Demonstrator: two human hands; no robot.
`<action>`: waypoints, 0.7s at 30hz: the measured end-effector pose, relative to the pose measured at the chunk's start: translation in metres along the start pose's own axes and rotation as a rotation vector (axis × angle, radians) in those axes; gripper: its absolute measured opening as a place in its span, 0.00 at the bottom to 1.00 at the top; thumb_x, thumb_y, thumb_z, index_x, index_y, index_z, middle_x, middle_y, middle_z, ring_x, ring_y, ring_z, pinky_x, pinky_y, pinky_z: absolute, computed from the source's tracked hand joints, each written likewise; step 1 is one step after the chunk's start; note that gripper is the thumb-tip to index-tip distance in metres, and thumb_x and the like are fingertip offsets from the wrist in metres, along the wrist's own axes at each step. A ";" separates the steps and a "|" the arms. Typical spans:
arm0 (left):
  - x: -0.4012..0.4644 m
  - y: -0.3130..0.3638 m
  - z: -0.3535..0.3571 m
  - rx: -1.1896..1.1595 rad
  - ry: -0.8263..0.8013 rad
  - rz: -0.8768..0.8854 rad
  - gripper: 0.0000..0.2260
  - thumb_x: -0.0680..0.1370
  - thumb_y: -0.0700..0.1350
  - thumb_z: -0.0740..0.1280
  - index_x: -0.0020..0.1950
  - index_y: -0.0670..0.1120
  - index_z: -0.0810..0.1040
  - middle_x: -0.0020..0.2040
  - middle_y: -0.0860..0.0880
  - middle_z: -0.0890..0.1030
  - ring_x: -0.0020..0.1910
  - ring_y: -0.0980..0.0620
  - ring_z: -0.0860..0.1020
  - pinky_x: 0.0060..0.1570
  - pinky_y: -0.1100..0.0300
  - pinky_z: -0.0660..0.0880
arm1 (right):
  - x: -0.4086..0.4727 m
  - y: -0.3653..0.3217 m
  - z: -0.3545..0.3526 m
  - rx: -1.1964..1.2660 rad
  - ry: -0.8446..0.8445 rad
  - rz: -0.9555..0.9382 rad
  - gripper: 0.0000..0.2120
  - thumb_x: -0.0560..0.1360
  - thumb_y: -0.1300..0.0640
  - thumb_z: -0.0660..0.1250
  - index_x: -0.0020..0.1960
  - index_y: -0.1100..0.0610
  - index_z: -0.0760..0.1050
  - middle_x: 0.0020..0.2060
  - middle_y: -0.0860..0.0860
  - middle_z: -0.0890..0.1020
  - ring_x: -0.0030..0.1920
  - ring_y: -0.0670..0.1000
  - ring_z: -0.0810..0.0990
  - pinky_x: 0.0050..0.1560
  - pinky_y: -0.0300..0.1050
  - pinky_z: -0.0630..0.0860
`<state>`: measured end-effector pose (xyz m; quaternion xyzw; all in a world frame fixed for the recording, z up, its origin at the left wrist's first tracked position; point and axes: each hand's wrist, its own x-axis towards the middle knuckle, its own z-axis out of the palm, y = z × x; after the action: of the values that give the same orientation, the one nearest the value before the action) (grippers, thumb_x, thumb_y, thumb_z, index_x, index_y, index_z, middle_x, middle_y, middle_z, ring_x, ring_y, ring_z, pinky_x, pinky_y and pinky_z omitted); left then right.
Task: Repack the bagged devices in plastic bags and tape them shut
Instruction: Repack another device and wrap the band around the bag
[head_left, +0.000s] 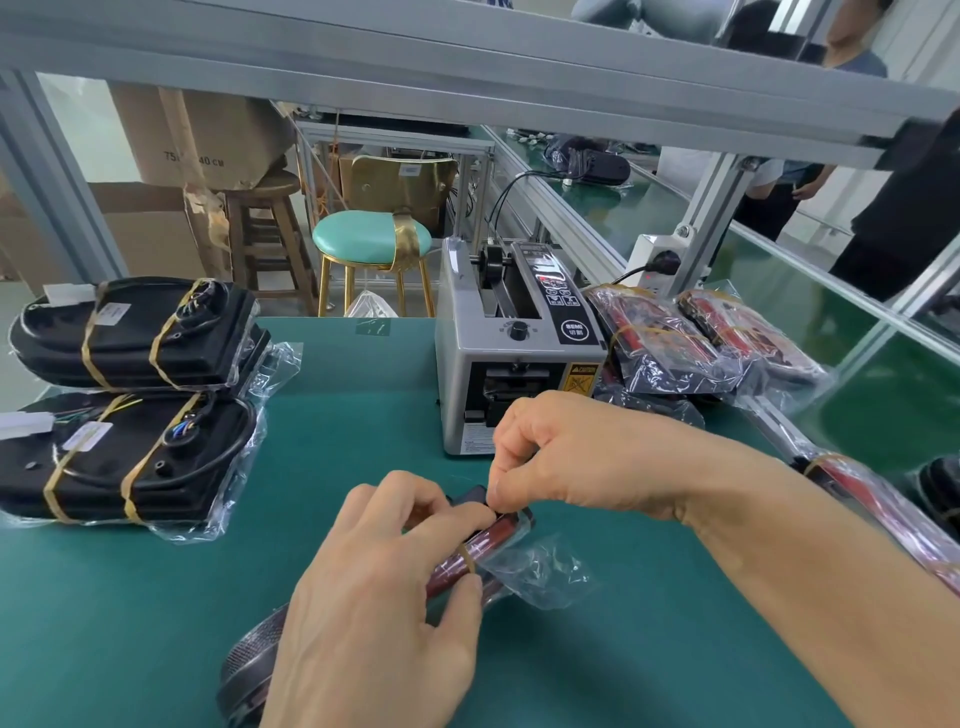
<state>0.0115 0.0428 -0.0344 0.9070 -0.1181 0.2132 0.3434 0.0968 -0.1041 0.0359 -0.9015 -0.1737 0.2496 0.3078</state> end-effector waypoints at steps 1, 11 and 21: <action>0.001 0.000 0.000 0.006 0.009 0.004 0.19 0.58 0.42 0.74 0.46 0.59 0.82 0.40 0.60 0.74 0.41 0.60 0.69 0.28 0.68 0.68 | 0.000 0.000 0.000 -0.018 0.014 0.005 0.11 0.68 0.59 0.73 0.29 0.59 0.78 0.38 0.59 0.77 0.34 0.49 0.71 0.35 0.43 0.66; 0.001 0.004 0.002 0.029 0.012 0.015 0.17 0.58 0.44 0.69 0.44 0.58 0.83 0.39 0.60 0.74 0.39 0.59 0.68 0.25 0.67 0.69 | 0.002 0.008 0.000 -0.039 0.044 0.097 0.14 0.63 0.56 0.76 0.35 0.66 0.76 0.26 0.50 0.68 0.28 0.48 0.64 0.30 0.41 0.60; -0.001 -0.002 -0.001 0.024 0.024 0.001 0.13 0.58 0.45 0.70 0.41 0.54 0.79 0.43 0.62 0.74 0.40 0.60 0.69 0.33 0.72 0.66 | -0.002 0.035 0.001 0.407 0.120 0.074 0.07 0.74 0.61 0.69 0.49 0.51 0.77 0.46 0.50 0.77 0.46 0.47 0.73 0.48 0.40 0.70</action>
<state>0.0113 0.0445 -0.0353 0.9082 -0.1120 0.2259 0.3339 0.1002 -0.1306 0.0138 -0.8397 -0.0680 0.2366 0.4840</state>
